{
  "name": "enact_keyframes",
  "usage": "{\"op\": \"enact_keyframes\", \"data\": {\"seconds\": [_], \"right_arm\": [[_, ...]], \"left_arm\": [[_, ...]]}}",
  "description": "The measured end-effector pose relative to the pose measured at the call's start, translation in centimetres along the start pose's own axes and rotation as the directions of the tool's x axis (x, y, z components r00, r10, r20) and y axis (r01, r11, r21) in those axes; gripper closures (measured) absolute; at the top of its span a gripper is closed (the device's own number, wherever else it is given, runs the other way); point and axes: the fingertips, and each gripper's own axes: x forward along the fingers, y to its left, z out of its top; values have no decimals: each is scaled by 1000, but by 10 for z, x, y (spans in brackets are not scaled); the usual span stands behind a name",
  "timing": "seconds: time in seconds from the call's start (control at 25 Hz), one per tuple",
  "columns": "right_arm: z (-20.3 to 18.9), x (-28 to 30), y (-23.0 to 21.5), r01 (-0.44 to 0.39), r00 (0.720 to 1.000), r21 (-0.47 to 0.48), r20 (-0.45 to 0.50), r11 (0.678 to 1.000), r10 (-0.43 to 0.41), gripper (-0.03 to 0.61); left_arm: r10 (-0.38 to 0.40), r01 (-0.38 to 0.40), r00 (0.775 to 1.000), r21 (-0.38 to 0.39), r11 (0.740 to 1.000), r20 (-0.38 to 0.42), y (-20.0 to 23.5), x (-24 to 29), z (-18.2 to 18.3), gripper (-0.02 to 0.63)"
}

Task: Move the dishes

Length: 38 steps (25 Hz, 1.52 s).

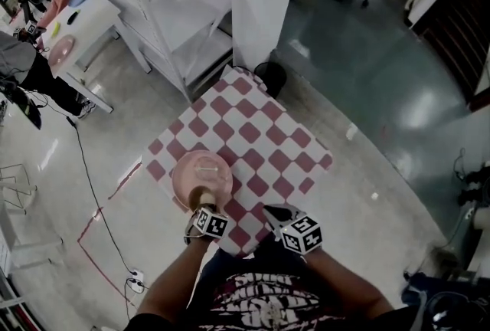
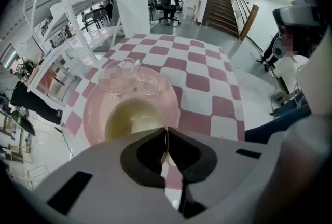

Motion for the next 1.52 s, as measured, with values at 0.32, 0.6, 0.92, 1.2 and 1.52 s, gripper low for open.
{"op": "enact_keyframes", "data": {"seconds": [0.32,0.6,0.92,1.2,1.52], "right_arm": [[9,-12,-18,14,999,2,29,1000,-14,543],[0,-40,-53,78,995,51,52,996,-80,543],[-11,-65,-100,139,988,125,54,982,-147,542],[2,-63,-119,136,988,128,61,982,-145,543],[0,-54,-118,116,992,126,33,985,-121,543]], "left_arm": [[-74,68,996,118,991,45,-59,-8,47,577],[-104,92,993,176,980,58,-85,16,109,577],[-111,104,993,143,984,44,-89,51,165,577],[-139,138,990,135,981,1,-97,76,174,575],[-185,183,983,98,978,8,-106,70,164,494]]}}
